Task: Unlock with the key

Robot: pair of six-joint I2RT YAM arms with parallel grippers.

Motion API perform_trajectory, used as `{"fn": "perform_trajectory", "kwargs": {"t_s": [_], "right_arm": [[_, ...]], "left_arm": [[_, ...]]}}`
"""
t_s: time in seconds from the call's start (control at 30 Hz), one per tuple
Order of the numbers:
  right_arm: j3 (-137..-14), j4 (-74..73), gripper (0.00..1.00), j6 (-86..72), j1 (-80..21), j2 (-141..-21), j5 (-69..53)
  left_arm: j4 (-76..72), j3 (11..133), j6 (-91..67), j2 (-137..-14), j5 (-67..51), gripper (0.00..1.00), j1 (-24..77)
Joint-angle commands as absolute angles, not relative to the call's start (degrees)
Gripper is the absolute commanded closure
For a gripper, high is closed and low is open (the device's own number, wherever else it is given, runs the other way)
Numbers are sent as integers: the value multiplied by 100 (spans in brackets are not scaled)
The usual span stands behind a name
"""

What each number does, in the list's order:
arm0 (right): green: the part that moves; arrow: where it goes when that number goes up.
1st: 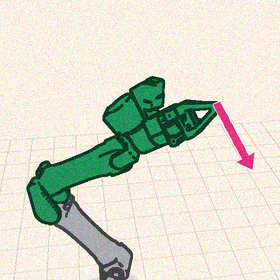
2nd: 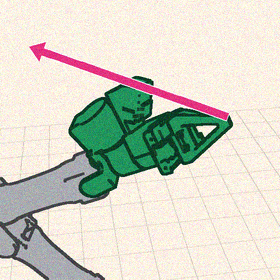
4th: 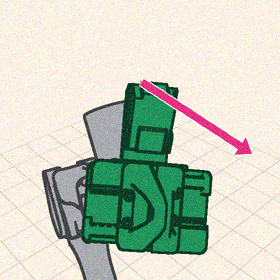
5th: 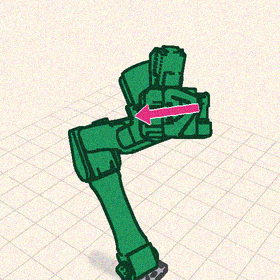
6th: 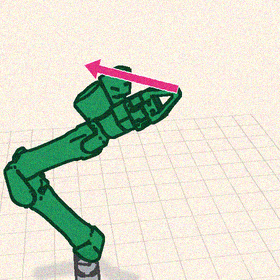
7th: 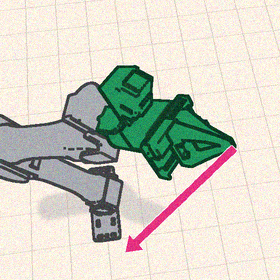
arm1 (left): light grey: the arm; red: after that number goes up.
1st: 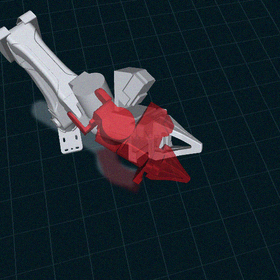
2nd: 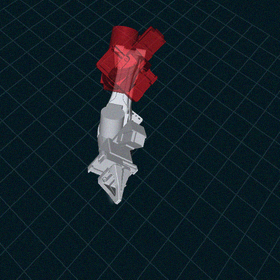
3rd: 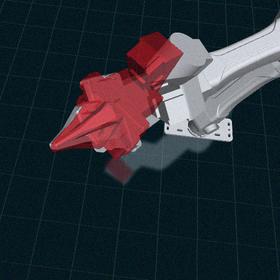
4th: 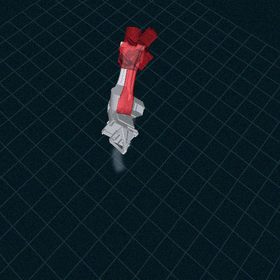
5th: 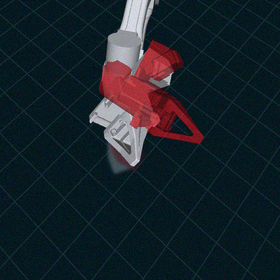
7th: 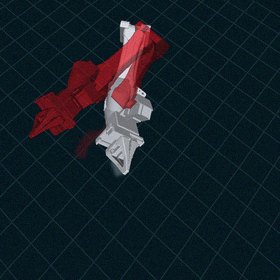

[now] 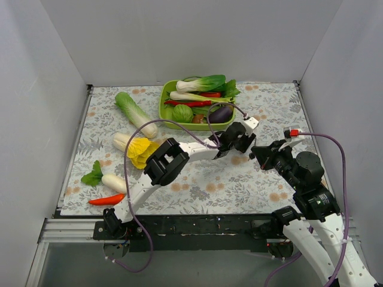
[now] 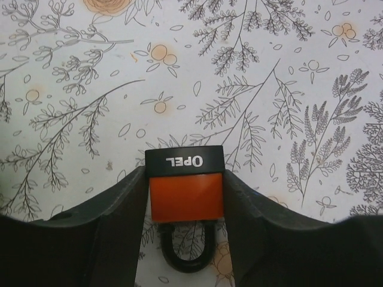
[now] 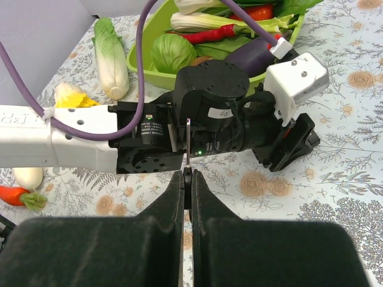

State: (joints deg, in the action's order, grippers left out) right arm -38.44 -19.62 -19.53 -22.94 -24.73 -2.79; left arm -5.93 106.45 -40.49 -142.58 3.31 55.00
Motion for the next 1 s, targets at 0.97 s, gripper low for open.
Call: {"fn": "perform_trajectory", "kwargs": {"t_s": [0.97], "right_arm": [[-3894,-1635,99,-1951,-2285,-3648,-1890]], "left_arm": [[88,5651,-1670,-10327,-985,100,5537]]}}
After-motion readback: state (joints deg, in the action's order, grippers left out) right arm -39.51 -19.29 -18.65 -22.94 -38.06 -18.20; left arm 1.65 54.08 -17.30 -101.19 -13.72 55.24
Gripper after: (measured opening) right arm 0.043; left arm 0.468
